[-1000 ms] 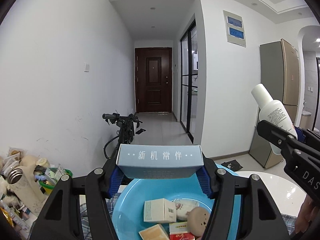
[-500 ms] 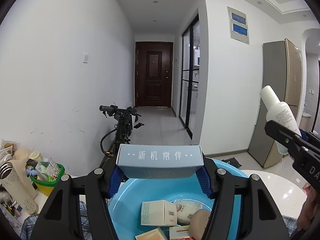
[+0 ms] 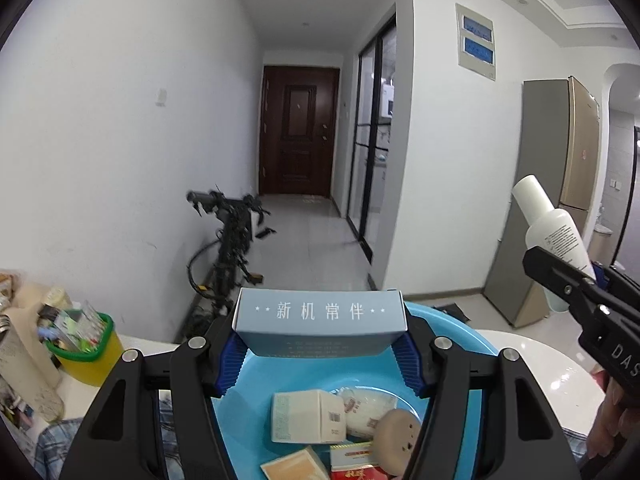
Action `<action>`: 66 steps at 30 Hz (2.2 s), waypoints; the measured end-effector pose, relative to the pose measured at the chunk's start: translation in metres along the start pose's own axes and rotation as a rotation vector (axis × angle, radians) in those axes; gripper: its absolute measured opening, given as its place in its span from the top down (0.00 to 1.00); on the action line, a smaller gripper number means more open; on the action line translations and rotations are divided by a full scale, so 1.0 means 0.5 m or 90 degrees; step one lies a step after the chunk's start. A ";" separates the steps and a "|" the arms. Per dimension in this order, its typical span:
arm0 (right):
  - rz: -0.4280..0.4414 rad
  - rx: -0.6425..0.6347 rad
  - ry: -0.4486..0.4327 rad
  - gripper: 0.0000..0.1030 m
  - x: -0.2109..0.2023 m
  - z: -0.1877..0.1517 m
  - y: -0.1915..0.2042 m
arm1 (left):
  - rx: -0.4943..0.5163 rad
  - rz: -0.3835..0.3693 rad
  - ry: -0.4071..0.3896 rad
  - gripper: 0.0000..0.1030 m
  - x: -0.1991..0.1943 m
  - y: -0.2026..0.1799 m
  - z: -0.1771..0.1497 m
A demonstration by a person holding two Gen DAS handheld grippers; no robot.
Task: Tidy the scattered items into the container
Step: 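Lower the light blue box into the basin and open the left gripper, then lower the white bottle into the basin and open the right gripper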
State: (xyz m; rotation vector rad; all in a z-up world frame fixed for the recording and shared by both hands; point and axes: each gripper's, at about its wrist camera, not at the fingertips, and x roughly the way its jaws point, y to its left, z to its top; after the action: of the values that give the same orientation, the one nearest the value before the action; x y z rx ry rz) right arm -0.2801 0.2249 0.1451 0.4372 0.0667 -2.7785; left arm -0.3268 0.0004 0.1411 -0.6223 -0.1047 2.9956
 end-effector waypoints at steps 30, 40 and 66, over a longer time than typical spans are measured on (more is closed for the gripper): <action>0.047 -0.086 0.172 0.63 0.079 -0.052 -0.052 | 0.091 -0.144 0.234 0.36 0.147 -0.099 -0.081; 0.055 -0.100 0.186 0.63 0.083 -0.060 -0.041 | 0.133 -0.149 0.298 0.36 0.196 -0.136 -0.123; 0.059 -0.107 0.197 0.63 0.102 -0.069 -0.020 | 0.151 -0.109 0.285 0.17 0.166 -0.135 -0.111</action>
State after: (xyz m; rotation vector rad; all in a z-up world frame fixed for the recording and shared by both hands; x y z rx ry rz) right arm -0.3193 0.2218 0.0967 0.7998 0.3398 -2.5664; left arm -0.3764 0.0781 0.0631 -1.1604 0.2106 2.5786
